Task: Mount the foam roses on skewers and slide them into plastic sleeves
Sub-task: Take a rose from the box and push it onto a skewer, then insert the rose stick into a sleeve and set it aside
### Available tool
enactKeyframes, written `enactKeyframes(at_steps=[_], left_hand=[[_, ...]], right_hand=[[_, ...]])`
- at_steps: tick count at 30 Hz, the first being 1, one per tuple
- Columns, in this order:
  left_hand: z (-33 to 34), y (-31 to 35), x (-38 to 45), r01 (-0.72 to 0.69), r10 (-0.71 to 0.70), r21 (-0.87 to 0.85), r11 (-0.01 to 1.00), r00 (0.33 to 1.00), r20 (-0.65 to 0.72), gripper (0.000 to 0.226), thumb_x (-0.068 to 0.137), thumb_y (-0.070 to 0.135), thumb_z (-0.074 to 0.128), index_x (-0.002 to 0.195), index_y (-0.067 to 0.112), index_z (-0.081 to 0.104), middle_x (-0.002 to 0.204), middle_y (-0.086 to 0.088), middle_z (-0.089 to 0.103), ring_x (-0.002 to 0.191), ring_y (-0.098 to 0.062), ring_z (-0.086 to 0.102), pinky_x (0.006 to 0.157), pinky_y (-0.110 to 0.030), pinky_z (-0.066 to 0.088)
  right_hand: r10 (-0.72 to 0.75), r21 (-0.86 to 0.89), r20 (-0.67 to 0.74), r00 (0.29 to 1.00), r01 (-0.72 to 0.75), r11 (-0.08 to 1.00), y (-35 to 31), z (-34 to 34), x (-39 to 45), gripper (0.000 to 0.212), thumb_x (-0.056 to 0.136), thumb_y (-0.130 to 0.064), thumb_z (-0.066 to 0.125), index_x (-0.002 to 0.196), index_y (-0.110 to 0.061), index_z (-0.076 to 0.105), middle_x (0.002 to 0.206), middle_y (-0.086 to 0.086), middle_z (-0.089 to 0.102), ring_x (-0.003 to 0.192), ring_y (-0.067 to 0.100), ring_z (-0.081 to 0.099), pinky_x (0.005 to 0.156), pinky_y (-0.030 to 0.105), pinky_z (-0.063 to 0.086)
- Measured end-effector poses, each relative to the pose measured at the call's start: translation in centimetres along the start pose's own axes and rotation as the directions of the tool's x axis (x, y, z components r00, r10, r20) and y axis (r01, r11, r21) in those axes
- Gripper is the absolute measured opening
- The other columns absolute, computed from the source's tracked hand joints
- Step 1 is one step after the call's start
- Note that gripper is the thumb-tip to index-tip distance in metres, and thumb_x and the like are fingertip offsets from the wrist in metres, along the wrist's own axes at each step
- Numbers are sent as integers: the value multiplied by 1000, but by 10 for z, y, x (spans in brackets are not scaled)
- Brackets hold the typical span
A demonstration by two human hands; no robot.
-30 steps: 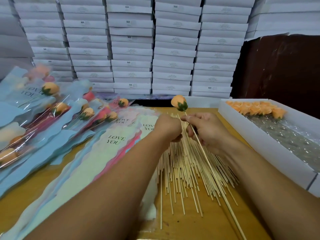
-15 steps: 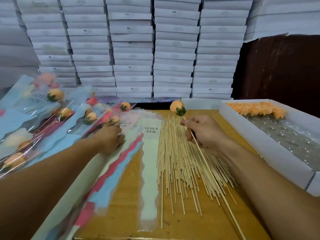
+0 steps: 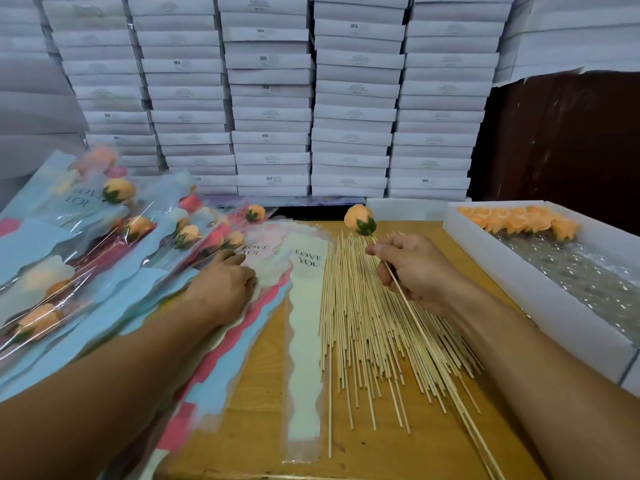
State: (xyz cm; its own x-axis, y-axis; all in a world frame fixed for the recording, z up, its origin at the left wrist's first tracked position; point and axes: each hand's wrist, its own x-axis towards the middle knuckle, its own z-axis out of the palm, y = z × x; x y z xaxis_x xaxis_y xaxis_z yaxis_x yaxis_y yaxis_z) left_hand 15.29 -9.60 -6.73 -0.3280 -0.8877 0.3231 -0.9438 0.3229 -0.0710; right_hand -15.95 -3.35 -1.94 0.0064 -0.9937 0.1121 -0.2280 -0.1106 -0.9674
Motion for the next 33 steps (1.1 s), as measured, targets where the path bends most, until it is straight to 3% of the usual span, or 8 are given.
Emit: enactKeyframes(at_steps=[4, 13, 17, 22, 25, 27, 31, 33], left_hand=[[-15, 9, 0, 141, -142, 75, 987, 990, 8, 30, 102, 27, 42, 98, 18, 70, 150, -7, 44, 141, -28, 28, 90, -45, 50], [-78, 32, -13, 216, -188, 168, 962, 968, -167, 20, 101, 20, 49, 96, 11, 66, 123, -15, 42, 81, -38, 59, 56, -42, 49], [-88, 73, -24, 63, -81, -92, 994, 975, -208, 26, 102, 22, 48, 99, 9, 71, 135, -21, 47, 94, -38, 62, 77, -42, 52], [-87, 120, -31, -40, -3, -263, 964, 987, -161, 31, 103, 27, 46, 86, 14, 68, 82, -4, 52, 84, -19, 45, 66, -32, 31], [-87, 139, -30, -28, -3, -334, 942, 996, -93, 32, 104, 30, 46, 77, 19, 60, 81, -3, 53, 86, -18, 47, 70, -34, 37], [-87, 148, -28, -18, -5, -375, 927, 998, -61, 30, 103, 34, 47, 92, 17, 69, 96, -6, 64, 95, -23, 57, 78, -35, 46], [-92, 155, -20, 201, -184, -648, 734, 978, 95, 66, 94, 56, 55, 146, 18, 43, 137, -1, 54, 87, -9, 60, 63, -17, 52], [-89, 152, -10, 352, -290, -806, 476, 928, 233, 76, 88, 61, 62, 145, 16, 36, 137, -4, 54, 105, -17, 60, 83, -31, 55]], right_hand=[[87, -21, 1, 996, -87, 996, 2, 0, 1, 21, 107, -20, 41, 109, -15, 61, 47, -8, 48, 40, 9, 47, 35, 21, 32], [207, 212, 139, 968, -234, 949, 3, 2, 4, 14, 105, -29, 53, 112, -17, 56, 50, -6, 48, 39, 7, 36, 31, 17, 23], [113, 242, 140, 984, -144, 959, -3, 0, 1, 40, 79, -39, 80, 103, -14, 60, 74, 6, 73, 37, 5, 31, 30, 19, 25], [62, 309, 63, 996, -78, 948, -4, 4, -2, 49, 69, -44, 83, 102, -11, 66, 95, 11, 79, 37, 5, 27, 30, 19, 23], [46, 394, -23, 999, -33, 919, 0, 6, 2, 38, 79, -24, 83, 106, -7, 64, 75, 5, 74, 34, 6, 27, 29, 18, 21], [75, 411, -76, 994, -37, 911, 1, 4, 6, 28, 84, -7, 79, 105, -10, 59, 53, -1, 56, 32, 6, 26, 29, 18, 20], [96, 456, -20, 995, -76, 887, 0, -2, 8, 31, 84, -2, 77, 104, -11, 57, 50, -4, 47, 32, 6, 26, 29, 18, 18], [97, 477, 29, 995, -99, 874, -1, -3, 8, 30, 83, 0, 77, 105, -10, 59, 52, -3, 54, 32, 5, 29, 28, 17, 19]])
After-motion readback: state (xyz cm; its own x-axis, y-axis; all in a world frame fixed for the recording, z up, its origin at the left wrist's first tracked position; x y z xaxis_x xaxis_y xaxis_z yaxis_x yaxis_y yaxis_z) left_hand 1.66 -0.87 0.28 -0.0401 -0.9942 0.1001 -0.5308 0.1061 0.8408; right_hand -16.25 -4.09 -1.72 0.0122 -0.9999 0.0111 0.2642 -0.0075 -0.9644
